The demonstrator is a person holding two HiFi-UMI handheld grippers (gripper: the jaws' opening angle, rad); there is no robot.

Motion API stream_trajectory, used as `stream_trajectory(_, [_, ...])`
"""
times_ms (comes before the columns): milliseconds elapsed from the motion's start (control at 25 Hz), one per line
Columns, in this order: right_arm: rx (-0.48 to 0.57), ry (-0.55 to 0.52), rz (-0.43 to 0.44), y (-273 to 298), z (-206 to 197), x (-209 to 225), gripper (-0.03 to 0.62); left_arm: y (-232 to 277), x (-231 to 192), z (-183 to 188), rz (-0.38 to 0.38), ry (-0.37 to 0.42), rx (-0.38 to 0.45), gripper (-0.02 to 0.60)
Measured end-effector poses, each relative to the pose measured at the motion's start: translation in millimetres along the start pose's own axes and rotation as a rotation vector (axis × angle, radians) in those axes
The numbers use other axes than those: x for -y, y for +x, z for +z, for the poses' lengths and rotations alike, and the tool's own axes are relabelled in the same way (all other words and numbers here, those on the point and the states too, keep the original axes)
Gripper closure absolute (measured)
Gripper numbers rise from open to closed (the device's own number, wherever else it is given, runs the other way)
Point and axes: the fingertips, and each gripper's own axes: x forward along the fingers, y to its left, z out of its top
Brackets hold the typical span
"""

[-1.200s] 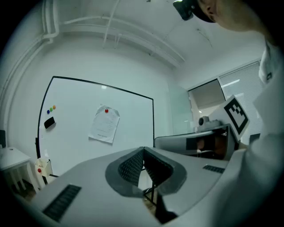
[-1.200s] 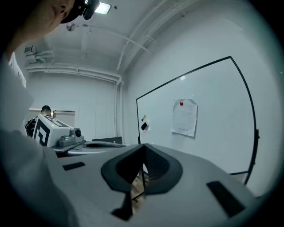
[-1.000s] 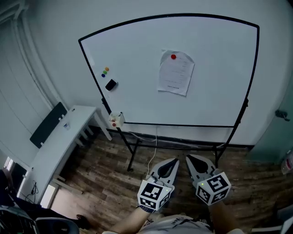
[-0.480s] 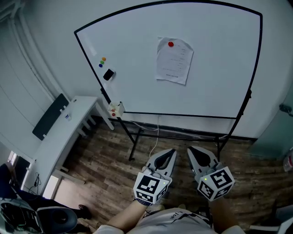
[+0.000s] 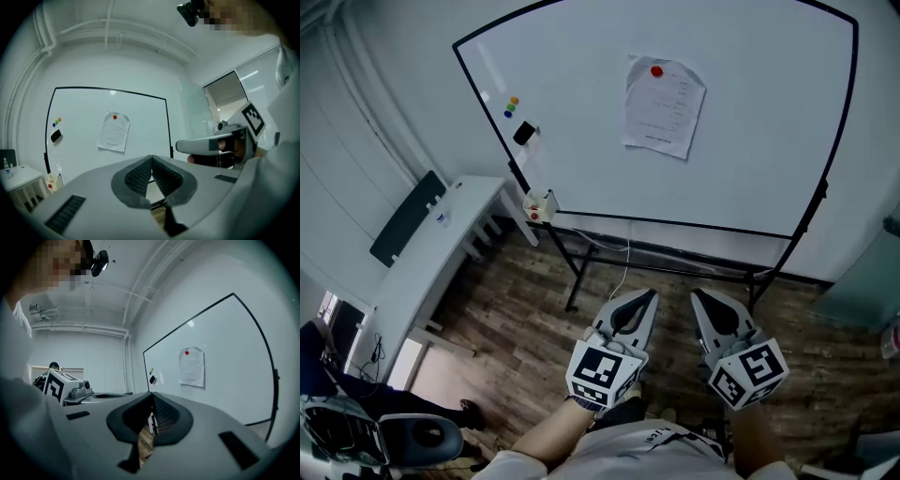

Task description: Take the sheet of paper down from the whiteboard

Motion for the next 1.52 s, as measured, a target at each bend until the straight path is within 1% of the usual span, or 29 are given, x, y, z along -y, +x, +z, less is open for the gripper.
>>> stream_trajectory(160, [-0.015, -0.007, -0.009, 15.9, -4.8, 8.8, 0.580, 15.6, -13.0, -3.6, -0.011, -0.003, 0.006, 0.568])
stream_trajectory(360, [-0.021, -0.037, -0.039, 50.9, -2.4, 27.6, 0.580, 48.3, -41.9, -6.1, -0.044, -0.010, 0.023, 0.568])
stream_trajectory(560, [-0.018, -0.066, -0.075, 105.2, 7.6, 49.4, 0.580, 86.9, -90.2, 3.2, -0.069, 0.000, 0.057, 0.568])
stream_trajectory(760, [-0.019, -0.085, -0.113, 161.4, 8.5, 64.2, 0.580, 120.8, -143.7, 8.9, -0.100, 0.008, 0.076, 0.568])
stream_trajectory(1040, [0.000, -0.153, -0.199, 211.7, 24.1, 94.4, 0.580, 162.1, -196.0, 13.1, -0.131, 0.022, 0.094, 0.568])
stream_trajectory(1160, [0.013, -0.185, -0.221, 229.0, 36.7, 111.1, 0.580, 180.3, -209.7, 17.0, -0.130, 0.025, 0.106, 0.568])
stream_trajectory(1320, [0.032, -0.217, -0.217, 255.7, 50.2, 134.7, 0.580, 207.9, -227.0, 22.4, -0.114, 0.020, 0.117, 0.568])
stream_trajectory(1520, [0.080, -0.265, -0.186, 291.0, 76.3, 161.0, 0.580, 241.4, -248.7, 47.7, -0.074, 0.065, 0.144, 0.568])
